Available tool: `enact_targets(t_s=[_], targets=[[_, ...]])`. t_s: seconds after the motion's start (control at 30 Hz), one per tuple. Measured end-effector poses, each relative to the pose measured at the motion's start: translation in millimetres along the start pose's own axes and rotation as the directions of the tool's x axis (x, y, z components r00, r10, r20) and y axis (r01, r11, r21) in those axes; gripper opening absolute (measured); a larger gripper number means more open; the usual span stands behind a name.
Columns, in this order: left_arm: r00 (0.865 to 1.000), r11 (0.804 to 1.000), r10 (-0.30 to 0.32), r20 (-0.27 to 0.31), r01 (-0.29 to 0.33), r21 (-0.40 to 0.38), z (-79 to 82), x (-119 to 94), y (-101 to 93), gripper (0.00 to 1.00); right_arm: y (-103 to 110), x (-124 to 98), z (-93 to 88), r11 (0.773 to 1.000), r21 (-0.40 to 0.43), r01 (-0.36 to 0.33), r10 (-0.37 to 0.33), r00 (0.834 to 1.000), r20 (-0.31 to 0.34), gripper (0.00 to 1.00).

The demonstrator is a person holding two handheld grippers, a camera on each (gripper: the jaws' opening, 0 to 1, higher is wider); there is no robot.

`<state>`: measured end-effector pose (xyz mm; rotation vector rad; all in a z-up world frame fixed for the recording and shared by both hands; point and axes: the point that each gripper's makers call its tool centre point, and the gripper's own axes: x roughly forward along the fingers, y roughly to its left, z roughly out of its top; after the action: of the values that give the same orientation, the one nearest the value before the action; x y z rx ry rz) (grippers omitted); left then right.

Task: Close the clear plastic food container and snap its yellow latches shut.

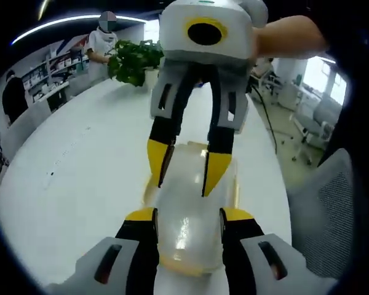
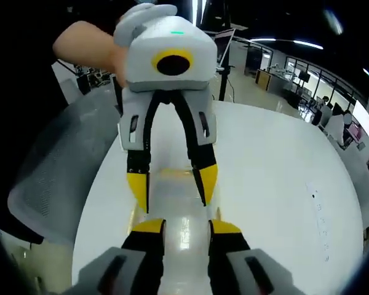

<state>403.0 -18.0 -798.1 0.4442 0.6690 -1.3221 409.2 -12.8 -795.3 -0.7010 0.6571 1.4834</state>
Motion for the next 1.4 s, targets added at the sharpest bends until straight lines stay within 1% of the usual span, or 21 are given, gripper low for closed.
enact_targets(t_s=[0.13, 0.33, 0.5, 0.63, 0.8, 0.93, 1.0, 1.07, 1.2, 1.27, 1.33, 1.4], targets=[[1.0, 1.0, -0.001, 0.006, 0.001, 0.004, 1.7, 2, -3.1, 0.39, -3, 4, 2.9, 1.0, -0.006, -0.005, 0.005, 1.0, -0.005, 0.28], [1.0, 1.0, -0.007, -0.006, 0.007, 0.019, -0.3, 3, -9.5, 0.4, -6, 11, 4.7, 0.999, -0.029, -0.026, 0.025, 0.999, -0.022, 0.31], [1.0, 1.0, -0.001, 0.007, 0.001, 0.023, 0.9, 2, -12.7, 0.42, -10, 13, 5.2, 0.999, -0.029, -0.036, 0.036, 0.999, -0.025, 0.34], [1.0, 0.999, 0.004, -0.001, -0.004, 0.04, -1.0, 4, -16.3, 0.43, -10, 15, 2.3, 0.998, -0.032, -0.045, 0.044, 0.998, -0.038, 0.35], [1.0, 0.999, 0.003, 0.007, -0.004, 0.04, -0.9, 4, -19.7, 0.45, -11, 15, 0.4, 0.998, -0.027, -0.065, 0.064, 0.997, -0.048, 0.37], [1.0, 0.999, 0.007, 0.009, -0.007, 0.037, -3.2, 5, -22.7, 0.49, -12, 17, -5.2, 0.996, 0.0, -0.084, 0.084, 0.995, -0.063, 0.4], [1.0, 0.998, 0.024, 0.007, -0.024, 0.053, -3.2, 4, -23.1, 0.51, -12, 17, -5.3, 0.995, 0.024, -0.094, 0.096, 0.994, -0.062, 0.42], [0.999, 0.997, 0.034, 0.01, -0.035, 0.064, -2.3, 5, -23.9, 0.51, -12, 18, -7.4, 0.995, 0.025, -0.099, 0.1, 0.993, -0.07, 0.43], [0.999, 0.995, 0.042, -0.012, -0.041, 0.093, -6.4, 10, -28.1, 0.53, -14, 18, -7.3, 0.994, 0.033, -0.103, 0.105, 0.992, -0.069, 0.45], [0.998, 0.991, 0.056, -0.011, -0.055, 0.122, -7.2, 11, -28.4, 0.53, -14, 18, -7.4, 0.994, 0.034, -0.107, 0.109, 0.991, -0.073, 0.45], [0.998, 0.992, 0.062, -0.009, -0.061, 0.108, -6.4, 11, -27.7, 0.53, -14, 18, -7.4, 0.993, 0.037, -0.114, 0.117, 0.99, -0.074, 0.44], [0.996, 0.989, 0.083, -0.012, -0.081, 0.124, -7.5, 12, -26.3, 0.53, -14, 19, -7.5, 0.992, 0.042, -0.119, 0.122, 0.99, -0.074, 0.44]])
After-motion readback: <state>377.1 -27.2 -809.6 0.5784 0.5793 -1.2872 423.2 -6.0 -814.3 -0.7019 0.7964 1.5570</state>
